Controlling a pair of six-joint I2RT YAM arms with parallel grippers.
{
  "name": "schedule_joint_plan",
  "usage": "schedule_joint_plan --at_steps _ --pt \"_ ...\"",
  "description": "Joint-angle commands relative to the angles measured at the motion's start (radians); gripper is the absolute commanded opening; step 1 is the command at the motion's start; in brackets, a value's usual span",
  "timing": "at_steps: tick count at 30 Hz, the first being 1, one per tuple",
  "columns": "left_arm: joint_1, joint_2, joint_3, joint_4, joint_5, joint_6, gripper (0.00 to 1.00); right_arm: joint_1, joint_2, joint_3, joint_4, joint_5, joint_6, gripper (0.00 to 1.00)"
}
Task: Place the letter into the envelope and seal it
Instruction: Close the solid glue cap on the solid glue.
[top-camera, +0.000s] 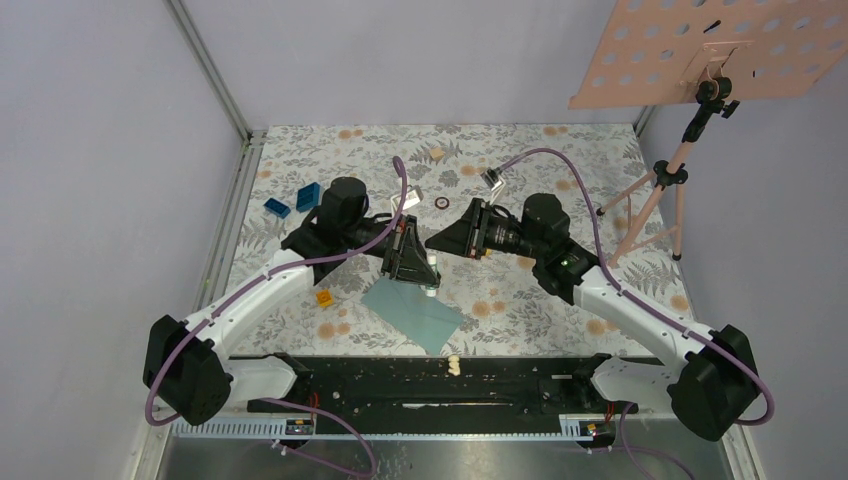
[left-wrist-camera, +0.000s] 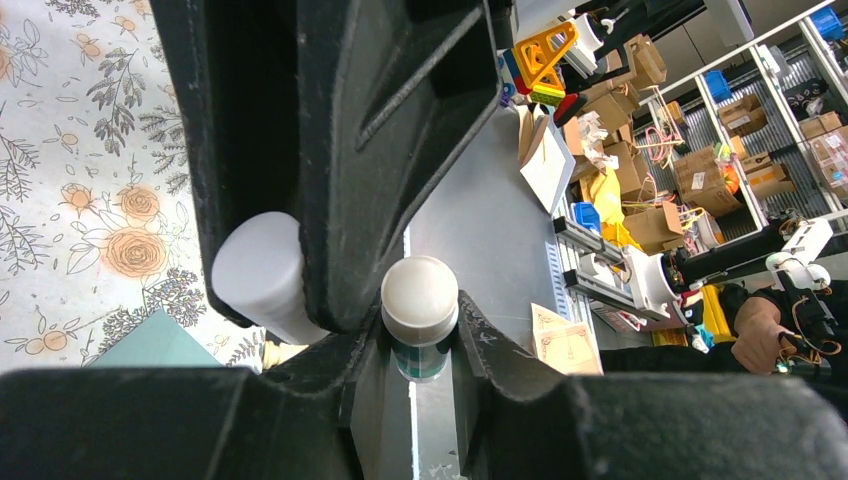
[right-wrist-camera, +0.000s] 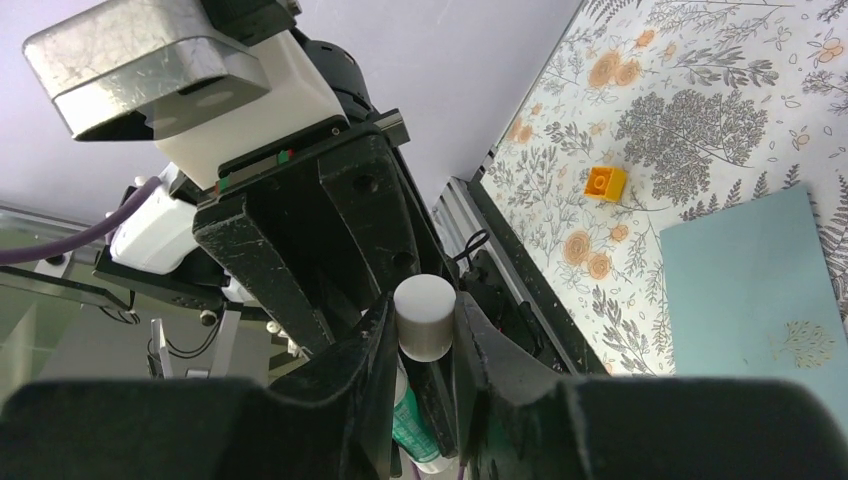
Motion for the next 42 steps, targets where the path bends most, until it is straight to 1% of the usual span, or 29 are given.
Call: schedule_joint_plan --at_steps 1,8,15,25,31,42 --pt "-0.003 -0.014 0.006 0.044 0.029 0.006 0.00 0.012 -0.003 0.049 0.076 -0.049 -0.010 0.22" --pt "-0.004 -0.005 0.013 0.045 0.036 0.007 0.00 0.013 -0.037 0.004 0.112 -0.041 0.019 0.23" --pt "-0.004 0.000 0.013 0.043 0.032 -0.002 0.00 0.013 -0.032 -0.011 0.155 -0.073 0.049 0.23" --pt "-0.004 0.001 0.018 0.044 0.027 0.000 0.00 0.014 -0.036 -0.017 0.113 -0.096 0.027 0.23" --pt "-0.004 0.002 0.016 0.043 0.024 -0.001 0.00 0.014 -0.062 -0.024 0.061 -0.084 -0.009 0.23" --pt "-0.004 0.011 0.017 0.043 0.015 -0.005 0.00 0.013 -0.069 -0.031 0.058 -0.113 -0.010 0.23"
